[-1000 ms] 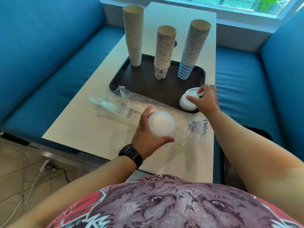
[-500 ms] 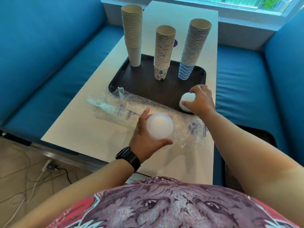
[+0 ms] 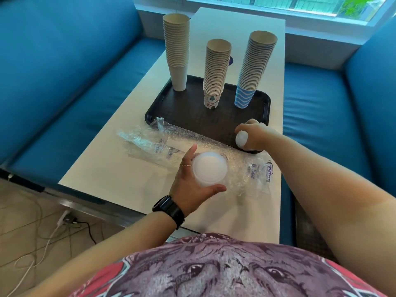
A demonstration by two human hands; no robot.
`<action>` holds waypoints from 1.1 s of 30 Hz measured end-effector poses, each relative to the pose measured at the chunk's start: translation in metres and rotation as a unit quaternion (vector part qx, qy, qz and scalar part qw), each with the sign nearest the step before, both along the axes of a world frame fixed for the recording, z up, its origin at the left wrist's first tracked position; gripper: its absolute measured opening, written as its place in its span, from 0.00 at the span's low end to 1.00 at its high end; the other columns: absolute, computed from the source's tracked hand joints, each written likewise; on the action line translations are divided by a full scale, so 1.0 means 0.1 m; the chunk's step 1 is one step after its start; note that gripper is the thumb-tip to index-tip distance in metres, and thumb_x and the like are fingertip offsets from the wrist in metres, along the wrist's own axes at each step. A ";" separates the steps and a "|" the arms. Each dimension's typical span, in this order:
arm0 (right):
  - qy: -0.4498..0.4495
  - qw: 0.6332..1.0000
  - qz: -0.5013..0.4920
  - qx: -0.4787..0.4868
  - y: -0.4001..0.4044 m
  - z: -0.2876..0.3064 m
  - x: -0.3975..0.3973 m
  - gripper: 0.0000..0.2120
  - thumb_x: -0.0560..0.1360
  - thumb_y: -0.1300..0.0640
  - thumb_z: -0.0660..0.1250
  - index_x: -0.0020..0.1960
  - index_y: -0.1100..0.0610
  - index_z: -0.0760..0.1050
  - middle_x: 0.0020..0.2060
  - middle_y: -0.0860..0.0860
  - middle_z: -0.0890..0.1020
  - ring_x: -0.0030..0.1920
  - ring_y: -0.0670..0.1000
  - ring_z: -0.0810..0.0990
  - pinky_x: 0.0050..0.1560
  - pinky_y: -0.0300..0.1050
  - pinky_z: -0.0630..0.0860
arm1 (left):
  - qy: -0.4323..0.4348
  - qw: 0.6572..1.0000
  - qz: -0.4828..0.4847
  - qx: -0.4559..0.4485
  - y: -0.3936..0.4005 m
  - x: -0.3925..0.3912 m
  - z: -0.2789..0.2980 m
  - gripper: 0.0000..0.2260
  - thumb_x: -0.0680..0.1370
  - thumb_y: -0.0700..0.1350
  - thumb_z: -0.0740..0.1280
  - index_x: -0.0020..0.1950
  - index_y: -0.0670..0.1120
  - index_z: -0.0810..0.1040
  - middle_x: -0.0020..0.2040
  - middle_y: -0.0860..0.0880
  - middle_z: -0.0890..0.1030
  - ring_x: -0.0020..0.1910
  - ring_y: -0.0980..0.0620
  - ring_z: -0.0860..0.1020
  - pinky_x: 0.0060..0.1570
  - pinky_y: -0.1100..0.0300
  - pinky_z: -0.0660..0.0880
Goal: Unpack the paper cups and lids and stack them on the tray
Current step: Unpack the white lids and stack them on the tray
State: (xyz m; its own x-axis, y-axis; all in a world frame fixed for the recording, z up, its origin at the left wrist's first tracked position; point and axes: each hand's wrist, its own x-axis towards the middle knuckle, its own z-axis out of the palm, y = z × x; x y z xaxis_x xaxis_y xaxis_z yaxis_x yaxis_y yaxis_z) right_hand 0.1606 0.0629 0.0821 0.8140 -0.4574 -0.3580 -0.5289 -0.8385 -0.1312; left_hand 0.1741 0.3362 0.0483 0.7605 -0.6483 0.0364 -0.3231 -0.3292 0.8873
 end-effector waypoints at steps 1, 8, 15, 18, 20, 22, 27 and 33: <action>0.000 1.000 0.004 0.001 0.00 0.00 -0.01 0.27 0.72 0.53 0.72 0.67 0.40 0.68 0.68 0.52 0.64 0.64 0.59 0.69 0.58 0.52 0.74 | -0.002 1.000 -0.001 -0.001 0.01 0.00 0.01 0.52 0.60 0.52 0.83 0.75 0.55 0.55 0.63 0.66 0.62 0.62 0.61 0.65 0.65 0.64 0.65; -0.026 1.000 -0.008 0.006 0.11 0.04 -0.07 0.38 0.70 0.52 0.76 0.74 0.40 0.61 0.78 0.50 0.54 0.77 0.60 0.49 0.75 0.65 0.53 | 0.007 1.000 0.005 0.000 0.01 0.00 0.00 0.50 0.61 0.53 0.83 0.73 0.58 0.55 0.68 0.57 0.62 0.65 0.59 0.64 0.66 0.66 0.62; -0.160 0.977 0.009 0.142 0.75 0.71 -0.14 0.27 0.74 0.47 0.71 0.71 0.45 0.68 0.71 0.48 0.70 0.71 0.51 0.68 0.69 0.49 0.66 | 0.011 1.000 -0.002 0.017 0.00 0.01 0.04 0.48 0.62 0.54 0.82 0.76 0.52 0.59 0.68 0.56 0.63 0.64 0.60 0.63 0.65 0.66 0.63; -0.154 0.972 0.063 0.166 1.11 0.99 -0.25 0.27 0.72 0.42 0.71 0.69 0.45 0.71 0.64 0.44 0.75 0.62 0.46 0.74 0.60 0.41 0.72 | 0.010 1.000 -0.004 0.017 0.00 0.02 0.06 0.47 0.62 0.53 0.83 0.75 0.50 0.61 0.67 0.56 0.64 0.63 0.59 0.64 0.65 0.65 0.65; -0.141 0.976 0.104 0.125 1.31 1.09 -0.32 0.28 0.72 0.40 0.70 0.69 0.45 0.71 0.62 0.43 0.73 0.60 0.44 0.73 0.57 0.38 0.70 | 0.008 1.000 -0.007 0.018 -0.01 0.01 0.07 0.46 0.63 0.53 0.82 0.75 0.49 0.62 0.69 0.54 0.65 0.65 0.59 0.64 0.66 0.66 0.63; -0.132 0.980 0.127 0.081 1.45 1.11 -0.37 0.30 0.71 0.39 0.71 0.70 0.45 0.70 0.63 0.44 0.72 0.62 0.46 0.71 0.60 0.41 0.69 | 0.021 1.000 -0.011 0.017 0.00 0.01 0.08 0.47 0.63 0.52 0.82 0.75 0.50 0.61 0.67 0.56 0.63 0.64 0.61 0.63 0.64 0.67 0.61; -0.062 0.987 0.148 0.005 1.62 0.99 -0.42 0.38 0.66 0.40 0.75 0.72 0.43 0.64 0.65 0.46 0.69 0.65 0.51 0.66 0.64 0.51 0.70 | 0.015 1.000 -0.013 0.018 0.01 0.01 0.09 0.46 0.64 0.51 0.82 0.75 0.46 0.61 0.68 0.52 0.64 0.66 0.57 0.64 0.67 0.64 0.62; -0.060 0.989 0.137 -0.018 1.65 0.83 -0.40 0.35 0.67 0.46 0.75 0.70 0.44 0.66 0.62 0.48 0.71 0.62 0.51 0.67 0.58 0.47 0.71 | 0.031 0.999 -0.015 0.005 0.00 0.02 0.07 0.44 0.66 0.48 0.81 0.75 0.46 0.60 0.65 0.55 0.62 0.69 0.52 0.66 0.67 0.63 0.64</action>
State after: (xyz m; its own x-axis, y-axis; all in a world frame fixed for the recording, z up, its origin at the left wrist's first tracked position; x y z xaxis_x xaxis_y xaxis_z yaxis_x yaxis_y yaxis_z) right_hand 0.1204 0.2274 0.1646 0.9445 -0.2247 -0.2396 -0.2640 -0.9533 -0.1468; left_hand 0.1762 0.3364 0.0553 0.7417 -0.6705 -0.0168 -0.2774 -0.3294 0.9025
